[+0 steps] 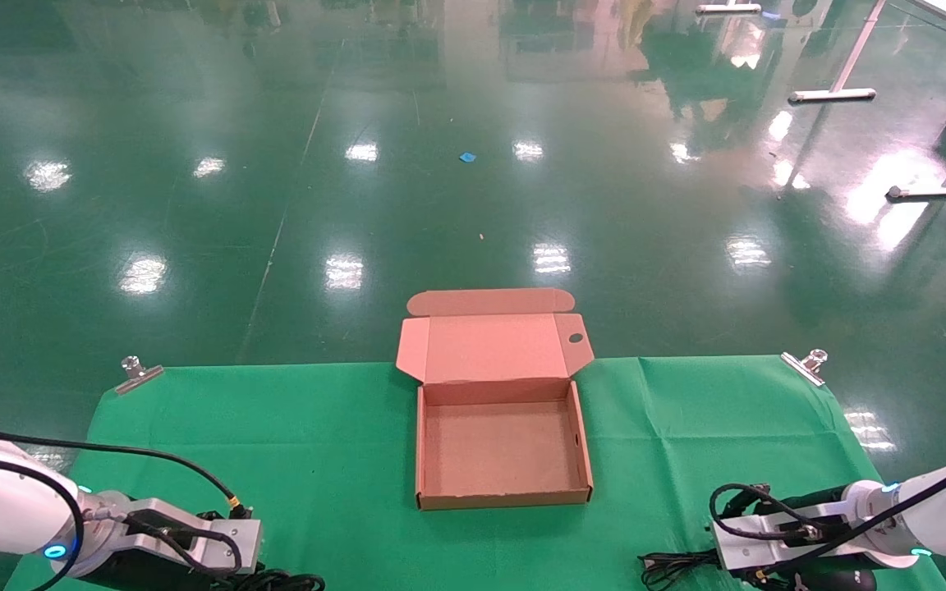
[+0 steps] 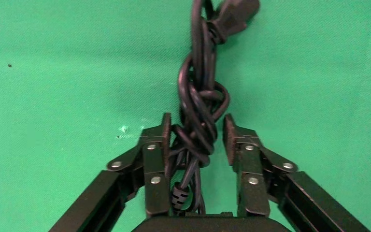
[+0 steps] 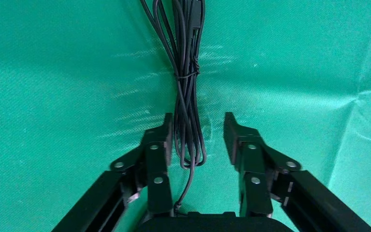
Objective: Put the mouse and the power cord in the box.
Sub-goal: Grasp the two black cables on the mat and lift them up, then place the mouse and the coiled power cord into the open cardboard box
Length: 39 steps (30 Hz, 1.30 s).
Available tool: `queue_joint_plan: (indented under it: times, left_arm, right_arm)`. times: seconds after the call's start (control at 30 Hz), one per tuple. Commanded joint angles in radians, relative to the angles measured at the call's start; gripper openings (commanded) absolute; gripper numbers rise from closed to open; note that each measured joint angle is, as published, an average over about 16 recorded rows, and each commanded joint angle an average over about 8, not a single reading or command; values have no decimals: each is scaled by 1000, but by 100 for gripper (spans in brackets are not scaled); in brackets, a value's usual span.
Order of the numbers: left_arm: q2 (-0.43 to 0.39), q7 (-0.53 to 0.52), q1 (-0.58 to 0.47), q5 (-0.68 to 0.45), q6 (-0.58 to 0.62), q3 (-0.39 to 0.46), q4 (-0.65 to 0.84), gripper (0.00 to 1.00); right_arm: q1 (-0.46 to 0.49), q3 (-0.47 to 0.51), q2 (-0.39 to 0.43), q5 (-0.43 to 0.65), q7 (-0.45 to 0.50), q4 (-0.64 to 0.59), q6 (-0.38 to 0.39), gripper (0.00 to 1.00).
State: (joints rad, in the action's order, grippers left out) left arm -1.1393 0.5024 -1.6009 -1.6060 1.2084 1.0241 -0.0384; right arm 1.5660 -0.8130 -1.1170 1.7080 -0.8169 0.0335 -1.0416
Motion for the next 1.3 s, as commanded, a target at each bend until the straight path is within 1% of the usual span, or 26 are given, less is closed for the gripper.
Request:
queue_joint_plan:
  times: [0.03,0.33,0.43,0.53,0.67,0.77,0.87,1.0,1.1,1.17,1.3]
  left_arm:
    - [0,0,0,0,0,0,0,0]
    - [1,-1,0,0,1,0,-1,0]
    - [7,-3,-3,7,16,-5,2,0]
    - [23,-3,-13,21,59,-14,4,0]
    - [66,2,-42,58,162,-39,4,0]
    - [107,0,-67,112,260,-75,7,0]
    - [141,-25,-78,199,343,-134,21,0]
    - [158,-91,-60,328,394,-221,16,0]
    - [159,-159,-40,411,396,-271,-34,0]
    - [160,-207,-33,457,391,-293,-88,0]
    - [162,-296,-32,531,364,-325,-209,0]
  right_arm:
    - [0,0,0,0,0,0,0,0]
    - [1,1,2,-1,1,1,-1,0]
    - [6,7,14,-10,2,-1,-15,0]
    - [21,23,46,-32,8,-7,-51,0]
    - [61,53,113,-76,20,-17,-133,0]
    - [107,74,164,-106,28,-16,-199,0]
    - [159,91,206,-130,36,-6,-260,0]
    - [226,109,232,-158,58,21,-334,0]
    - [266,122,220,-176,85,49,-372,0]
    - [285,128,194,-187,105,72,-380,0]
    - [298,133,115,-196,142,119,-346,0]
